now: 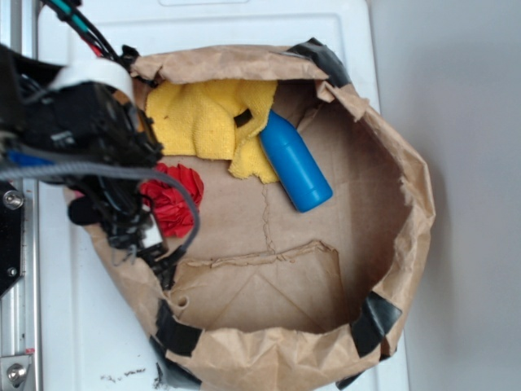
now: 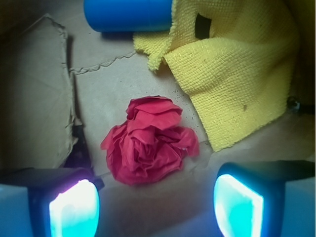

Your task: Grab the red paper.

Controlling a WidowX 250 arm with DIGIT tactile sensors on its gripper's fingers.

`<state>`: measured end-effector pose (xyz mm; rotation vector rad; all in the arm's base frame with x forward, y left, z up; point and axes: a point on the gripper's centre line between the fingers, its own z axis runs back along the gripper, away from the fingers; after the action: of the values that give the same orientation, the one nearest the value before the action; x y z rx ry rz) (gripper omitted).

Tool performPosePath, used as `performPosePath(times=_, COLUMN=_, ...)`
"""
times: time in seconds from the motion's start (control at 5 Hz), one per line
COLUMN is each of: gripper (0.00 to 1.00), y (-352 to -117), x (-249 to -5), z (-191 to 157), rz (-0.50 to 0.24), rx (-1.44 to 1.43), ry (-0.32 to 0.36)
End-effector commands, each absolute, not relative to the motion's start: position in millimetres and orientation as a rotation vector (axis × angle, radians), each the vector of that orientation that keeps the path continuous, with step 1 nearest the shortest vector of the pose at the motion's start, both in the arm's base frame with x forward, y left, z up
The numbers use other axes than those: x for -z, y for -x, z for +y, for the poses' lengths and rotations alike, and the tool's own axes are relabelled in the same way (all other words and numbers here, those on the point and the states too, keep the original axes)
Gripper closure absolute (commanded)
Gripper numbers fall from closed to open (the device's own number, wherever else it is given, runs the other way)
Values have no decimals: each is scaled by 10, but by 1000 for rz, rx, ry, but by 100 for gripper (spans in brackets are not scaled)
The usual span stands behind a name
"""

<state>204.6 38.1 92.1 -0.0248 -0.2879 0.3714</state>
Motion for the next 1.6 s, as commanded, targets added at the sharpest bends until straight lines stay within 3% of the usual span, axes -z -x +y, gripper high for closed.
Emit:
performPosePath(times=0.0, gripper=0, y=-2146, x=-786, z=377, rz=-352, rx=-356, ry=2)
performPosePath(times=0.4, gripper=0, y=-2208, x=-626, z=317, rz=-368, rx=-373, ry=-4)
performPosePath(times=0.6, gripper=0, y=-2271, x=-482, z=293, rz=-331, rx=-380, ry=-7)
performPosePath(times=1.2, gripper=0, y=-2431, x=-120, z=293, rz=-360, rx=-388, ry=-112)
performPosePath(times=1.4, gripper=0, y=-2491, x=-234, z=317, rz=-363, rx=-398, ry=-81)
